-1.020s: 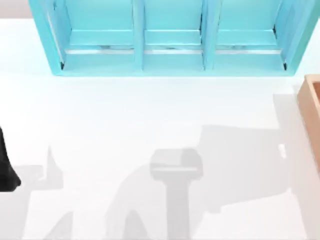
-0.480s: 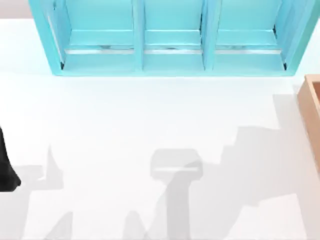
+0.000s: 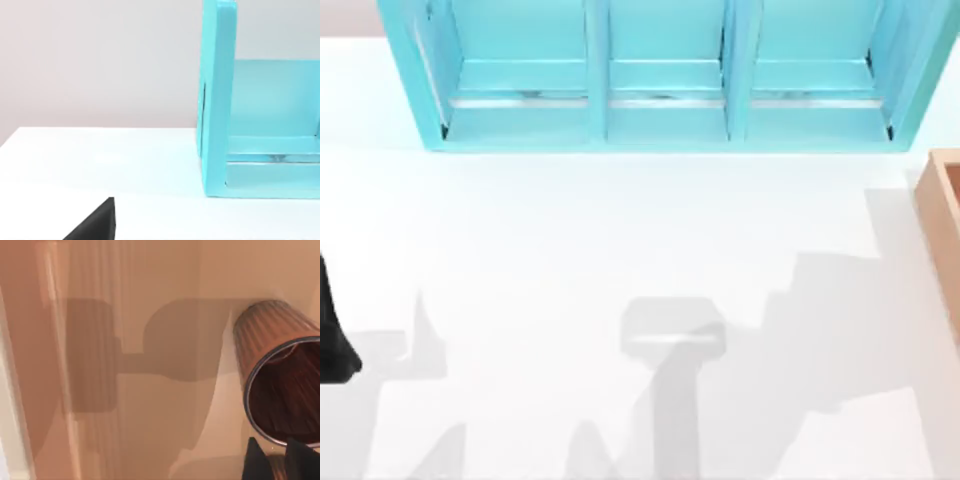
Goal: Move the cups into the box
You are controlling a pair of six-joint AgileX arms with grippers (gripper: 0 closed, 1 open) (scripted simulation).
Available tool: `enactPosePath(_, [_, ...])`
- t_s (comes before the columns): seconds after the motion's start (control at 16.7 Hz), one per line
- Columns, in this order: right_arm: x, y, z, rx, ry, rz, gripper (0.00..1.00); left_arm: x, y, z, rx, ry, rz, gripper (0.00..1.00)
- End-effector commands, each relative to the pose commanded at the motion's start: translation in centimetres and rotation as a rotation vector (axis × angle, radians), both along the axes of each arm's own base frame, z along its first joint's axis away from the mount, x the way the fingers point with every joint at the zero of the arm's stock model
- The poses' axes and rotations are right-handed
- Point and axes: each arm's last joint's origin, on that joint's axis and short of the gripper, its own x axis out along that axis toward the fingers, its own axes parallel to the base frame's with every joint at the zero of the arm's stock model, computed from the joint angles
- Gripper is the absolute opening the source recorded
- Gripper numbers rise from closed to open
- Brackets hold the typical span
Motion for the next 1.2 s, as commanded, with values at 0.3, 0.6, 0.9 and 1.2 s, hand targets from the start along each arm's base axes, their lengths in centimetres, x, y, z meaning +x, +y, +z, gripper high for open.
enactPosePath(0.3, [0.00, 0.00, 0.00, 0.000, 0.000, 0.000, 0.75, 0.00, 0.00, 0.00, 0.000, 0.000, 0.000, 1.00])
enactPosePath(0.6, [0.00, 0.00, 0.00, 0.000, 0.000, 0.000, 1.00, 0.00, 0.00, 0.00, 0.000, 0.000, 0.000, 1.00])
enactPosePath(0.9, [0.00, 0.00, 0.00, 0.000, 0.000, 0.000, 1.00, 0.00, 0.00, 0.00, 0.000, 0.000, 0.000, 1.00])
enactPosePath(1.2, [0.19, -0.01, 0.79, 0.000, 0.005, 0.002, 1.00, 0.00, 0.00, 0.00, 0.000, 0.000, 0.000, 1.00])
